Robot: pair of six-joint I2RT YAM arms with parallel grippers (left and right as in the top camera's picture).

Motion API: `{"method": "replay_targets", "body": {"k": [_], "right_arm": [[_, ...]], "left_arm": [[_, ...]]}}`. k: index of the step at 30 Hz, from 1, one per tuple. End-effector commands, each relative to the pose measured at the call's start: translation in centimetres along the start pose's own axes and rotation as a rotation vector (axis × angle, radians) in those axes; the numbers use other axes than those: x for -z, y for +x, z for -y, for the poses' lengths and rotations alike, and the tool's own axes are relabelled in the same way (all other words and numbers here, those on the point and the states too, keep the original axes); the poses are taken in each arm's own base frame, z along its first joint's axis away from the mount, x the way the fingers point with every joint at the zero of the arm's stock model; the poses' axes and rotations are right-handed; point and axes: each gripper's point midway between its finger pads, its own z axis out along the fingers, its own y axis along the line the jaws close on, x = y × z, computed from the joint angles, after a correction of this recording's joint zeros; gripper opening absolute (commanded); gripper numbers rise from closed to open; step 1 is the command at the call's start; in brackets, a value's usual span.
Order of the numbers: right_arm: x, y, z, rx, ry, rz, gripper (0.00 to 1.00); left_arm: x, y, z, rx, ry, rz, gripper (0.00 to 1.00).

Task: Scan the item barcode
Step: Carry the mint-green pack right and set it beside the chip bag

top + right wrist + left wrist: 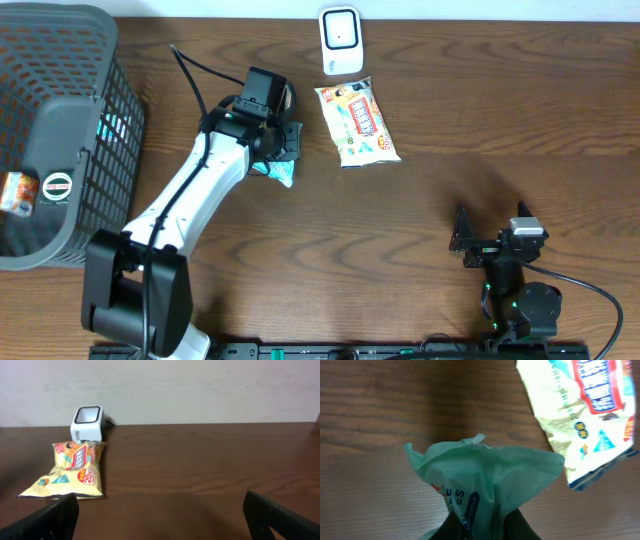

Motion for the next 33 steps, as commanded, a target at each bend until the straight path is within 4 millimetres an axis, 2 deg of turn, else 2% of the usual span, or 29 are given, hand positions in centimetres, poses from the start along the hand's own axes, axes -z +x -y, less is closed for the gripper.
{"method": "replay_targets", "body": {"k": [1,9,21,24,31,33], "right_arm": [[0.0,0.1,-0.3,-0.013,-0.015,-0.002,0.99],[0.0,0.1,-0.3,-0.013,-0.015,-0.002,0.99],[0.0,0.1,-0.3,-0.013,-0.015,-0.002,0.99],[0.0,0.1,-0.3,-0.013,-0.015,-0.002,0.99],[0.0,0.1,-0.3,-0.013,-0.014,-0.002,0.99],[0.0,0.1,-0.3,-0.013,-0.014,-0.002,0.99]], "left_arm": [[-0.9,0.0,-0.3,0.025,-0.021,-0.012,0.07],[-2.7,0.9,-0.8,0.042,-0.039,-0.061,0.07],[-2.9,1.2,-0.1,0.047,-0.035,-0.068,0.08],[-3.0,1.3,0.0,0.043,-0.033,-0.068,0.16],[-2.9,1.3,0.0,0.043,-0.033,-0.068,0.17],[-2.9,1.2,0.0,0.042,-0.033,-0.067,0.29]]}}
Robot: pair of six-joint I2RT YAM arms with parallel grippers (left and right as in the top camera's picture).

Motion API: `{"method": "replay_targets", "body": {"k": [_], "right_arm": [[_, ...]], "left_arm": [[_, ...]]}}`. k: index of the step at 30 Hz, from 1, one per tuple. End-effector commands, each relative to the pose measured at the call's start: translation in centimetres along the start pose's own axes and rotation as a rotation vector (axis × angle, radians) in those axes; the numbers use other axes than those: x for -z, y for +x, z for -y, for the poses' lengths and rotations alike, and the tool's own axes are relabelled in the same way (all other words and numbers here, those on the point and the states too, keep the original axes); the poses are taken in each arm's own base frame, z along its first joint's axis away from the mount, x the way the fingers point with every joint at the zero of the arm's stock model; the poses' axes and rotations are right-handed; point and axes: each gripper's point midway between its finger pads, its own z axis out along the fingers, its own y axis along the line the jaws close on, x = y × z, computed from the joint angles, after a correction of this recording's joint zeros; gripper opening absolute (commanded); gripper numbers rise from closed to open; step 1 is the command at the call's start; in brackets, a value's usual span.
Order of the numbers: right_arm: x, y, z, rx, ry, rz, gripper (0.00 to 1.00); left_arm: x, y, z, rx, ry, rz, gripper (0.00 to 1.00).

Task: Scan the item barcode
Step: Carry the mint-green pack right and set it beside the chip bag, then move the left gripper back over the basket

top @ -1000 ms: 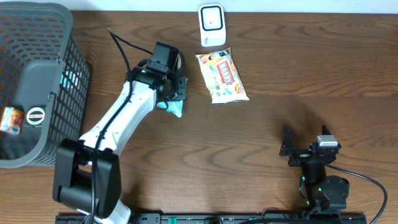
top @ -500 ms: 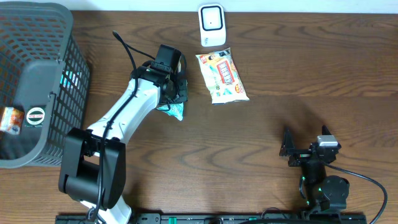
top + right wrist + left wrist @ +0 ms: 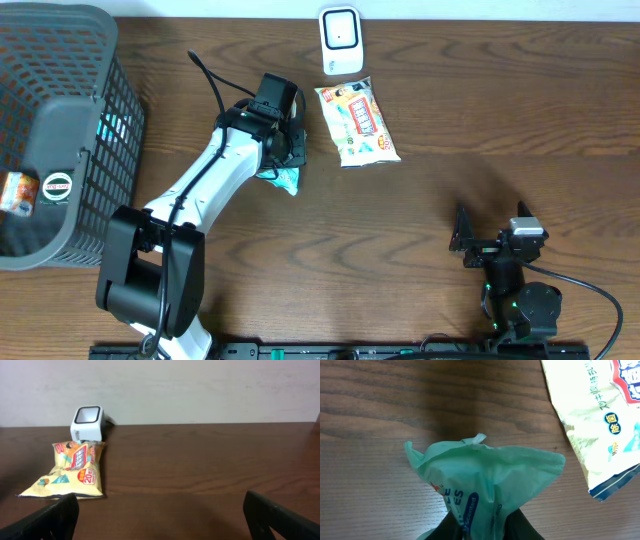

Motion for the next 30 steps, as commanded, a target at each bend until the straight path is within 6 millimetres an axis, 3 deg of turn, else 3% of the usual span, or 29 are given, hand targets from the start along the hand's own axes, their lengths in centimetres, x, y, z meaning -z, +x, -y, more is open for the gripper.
{"method": "replay_targets", "body": {"k": [1,3,7,9,11,21,30], "right_arm": [[0.0,0.1,-0.3,-0.013,-0.015,-0.002,0.99],[0.0,0.1,-0.3,-0.013,-0.014,-0.002,0.99],[0.0,0.1,-0.3,-0.013,-0.014,-0.002,0.99],[0.0,0.1,-0.3,-0.013,-0.015,-0.002,0.99],[0.0,0.1,-0.3,-0.013,-0.014,-0.002,0.99],[0.0,0.1,-0.3,-0.013,-0.015,-0.002,0.99],[0.0,0.1,-0.3,-0.013,-0.014,-0.002,0.99]], "left_arm": [[0.1,-0.5,0.0,0.002,-0.008,0.016,0.37],[0.3,-0.7,0.1,0.001,-0.003,0.026,0.51],[1.3,-1.5,0.5,-0.003,0.01,0.061,0.58],[2.4,-2.1,0.7,-0.011,0.021,0.091,0.68],[3.8,-2.8,1.1,-0.026,0.035,0.128,0.69],[14.3,-6.5,1.3,-0.01,0.116,0.41,0.69],[24.4,-7.4,0.2,0.014,0.169,0.676,0.7]]}}
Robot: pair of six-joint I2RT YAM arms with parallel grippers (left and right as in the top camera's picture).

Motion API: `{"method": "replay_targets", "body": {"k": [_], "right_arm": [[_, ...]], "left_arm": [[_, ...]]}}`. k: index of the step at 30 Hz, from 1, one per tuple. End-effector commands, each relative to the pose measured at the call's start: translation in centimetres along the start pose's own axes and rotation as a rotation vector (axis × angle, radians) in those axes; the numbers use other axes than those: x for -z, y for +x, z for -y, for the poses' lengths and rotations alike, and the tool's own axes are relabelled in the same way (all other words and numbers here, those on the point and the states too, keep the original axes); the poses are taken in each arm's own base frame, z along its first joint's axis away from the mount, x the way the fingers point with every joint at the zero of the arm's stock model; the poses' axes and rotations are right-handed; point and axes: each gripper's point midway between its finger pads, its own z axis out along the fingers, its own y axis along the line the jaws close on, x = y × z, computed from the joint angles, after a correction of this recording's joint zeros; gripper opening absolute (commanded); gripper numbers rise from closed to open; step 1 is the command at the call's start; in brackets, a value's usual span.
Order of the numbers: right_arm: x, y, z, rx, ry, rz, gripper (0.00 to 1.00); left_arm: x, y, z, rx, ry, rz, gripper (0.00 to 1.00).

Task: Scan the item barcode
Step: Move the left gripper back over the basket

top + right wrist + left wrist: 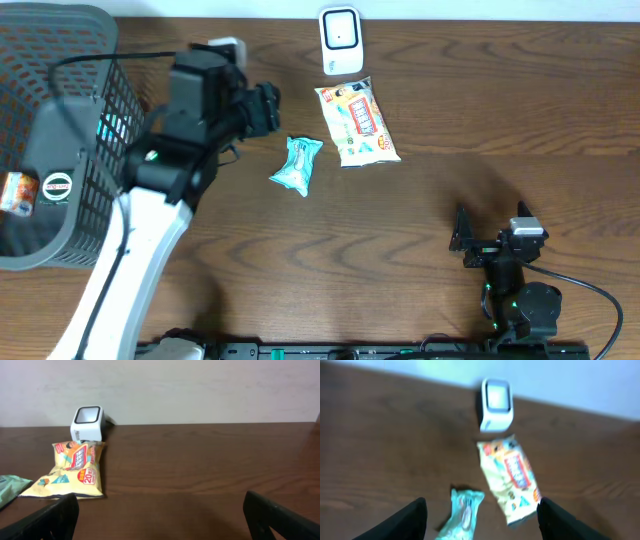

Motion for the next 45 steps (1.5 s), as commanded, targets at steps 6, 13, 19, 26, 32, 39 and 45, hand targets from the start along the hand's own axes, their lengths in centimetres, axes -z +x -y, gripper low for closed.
{"method": "replay_targets", "body": {"k": [6,13,19,26,32,39,45], "right_arm": [[0.0,0.1,-0.3,-0.013,-0.015,-0.001,0.99],[0.0,0.1,-0.3,-0.013,-0.015,-0.001,0.99],[0.0,0.1,-0.3,-0.013,-0.014,-0.001,0.99],[0.0,0.1,-0.3,-0.013,-0.014,-0.001,0.99],[0.0,0.1,-0.3,-0.013,-0.014,-0.001,0.99],[0.0,0.1,-0.3,-0.013,-0.015,-0.001,0.99],[0.0,0.1,-0.3,-0.013,-0.015,-0.001,0.99]], "left_arm": [[8.0,-6.5,-0.2,-0.001,0.024,0.3,0.74],[13.2,-10.6,-1.4,-0.008,0.007,0.517,0.8],[16.3,-12.6,-2.6,-0.097,-0.059,0.635,0.9],[19.0,-13.7,-9.4,0.014,-0.391,0.731,0.94],[21.1,-13.6,-13.8,0.055,-0.6,0.759,0.95],[20.5,-12.1,-19.0,0.037,-0.767,0.635,0.95],[19.3,-8.9,-25.9,0.132,-0.922,0.458,0.95]]}}
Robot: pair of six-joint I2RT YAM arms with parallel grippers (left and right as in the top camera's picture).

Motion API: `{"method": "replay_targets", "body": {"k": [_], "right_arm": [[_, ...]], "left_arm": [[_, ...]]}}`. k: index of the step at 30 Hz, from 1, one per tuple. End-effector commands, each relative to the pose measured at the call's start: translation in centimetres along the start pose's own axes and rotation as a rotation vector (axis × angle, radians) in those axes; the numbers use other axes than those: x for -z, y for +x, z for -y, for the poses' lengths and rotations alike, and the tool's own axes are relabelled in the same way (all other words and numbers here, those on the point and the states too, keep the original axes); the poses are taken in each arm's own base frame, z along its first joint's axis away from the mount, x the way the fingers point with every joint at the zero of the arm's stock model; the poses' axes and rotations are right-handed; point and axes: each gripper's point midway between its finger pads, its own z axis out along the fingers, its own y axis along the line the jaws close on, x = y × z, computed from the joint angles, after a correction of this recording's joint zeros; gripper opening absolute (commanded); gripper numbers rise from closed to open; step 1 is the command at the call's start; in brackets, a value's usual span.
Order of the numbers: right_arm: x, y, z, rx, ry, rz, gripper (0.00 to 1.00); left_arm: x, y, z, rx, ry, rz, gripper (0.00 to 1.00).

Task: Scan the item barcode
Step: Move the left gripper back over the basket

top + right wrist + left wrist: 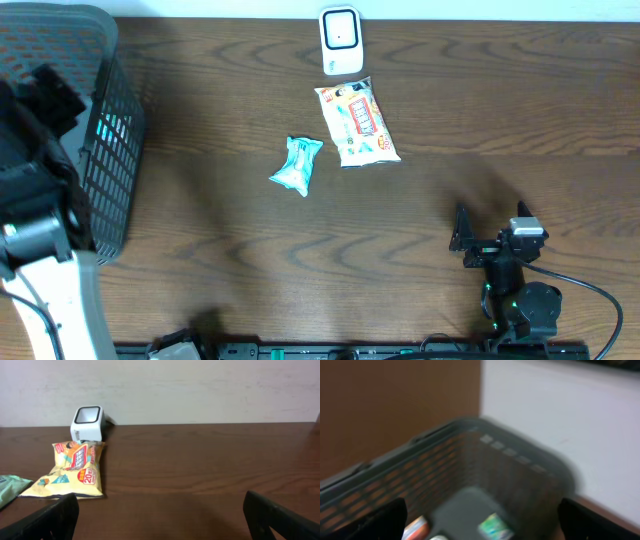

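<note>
A teal packet (pixel 297 165) lies on the table just left of a yellow snack bag (pixel 357 122). Behind them, at the back edge, stands the white scanner (pixel 340 40). My left gripper (pixel 480 530) is open with nothing between its fingers, far left over the grey basket (pixel 108 170). Its blurred view looks down into the basket, at an orange item (pixel 417 527) and a green item (pixel 495 527). My right gripper (pixel 160 527) rests open at the front right, facing the scanner (pixel 87 421) and the snack bag (pixel 75 470).
The basket's tall mesh wall (pixel 520 457) fills the left end of the table. The left arm's white link (pixel 50 300) runs along the left front edge. A pale wall stands behind the table.
My left gripper, open above the table left of the teal packet, has moved far left and now hangs over the basket. The packet, the bag and the right arm have not moved.
My left gripper was shut on the teal packet low over the table beside the snack bag, and still held it a second later. Then the packet lay on the table with the gripper open and raised. Now the gripper is over the basket.
</note>
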Motion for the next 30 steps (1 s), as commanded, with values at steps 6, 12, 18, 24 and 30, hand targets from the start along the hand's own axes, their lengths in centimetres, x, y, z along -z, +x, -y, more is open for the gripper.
{"method": "replay_targets", "body": {"k": [6,12,18,24,30], "right_arm": [[0.0,0.1,-0.3,-0.013,-0.014,-0.002,0.99],[0.0,0.1,-0.3,-0.013,-0.014,-0.002,0.99],[0.0,0.1,-0.3,-0.013,-0.014,-0.002,0.99],[0.0,0.1,-0.3,-0.013,-0.014,-0.002,0.99],[0.0,0.1,-0.3,-0.013,-0.015,-0.002,0.99]], "left_arm": [[-3.8,3.6,-4.6,-0.033,-0.155,-0.161,0.95],[-5.5,7.1,-6.7,-0.048,-0.22,-0.3,0.95],[-6.5,9.5,-8.3,-0.05,-0.261,-0.392,0.94],[-7.0,10.8,-8.4,-0.058,-0.261,-0.437,0.94],[-7.6,12.8,-8.5,-0.075,-0.268,-0.512,0.91]]}}
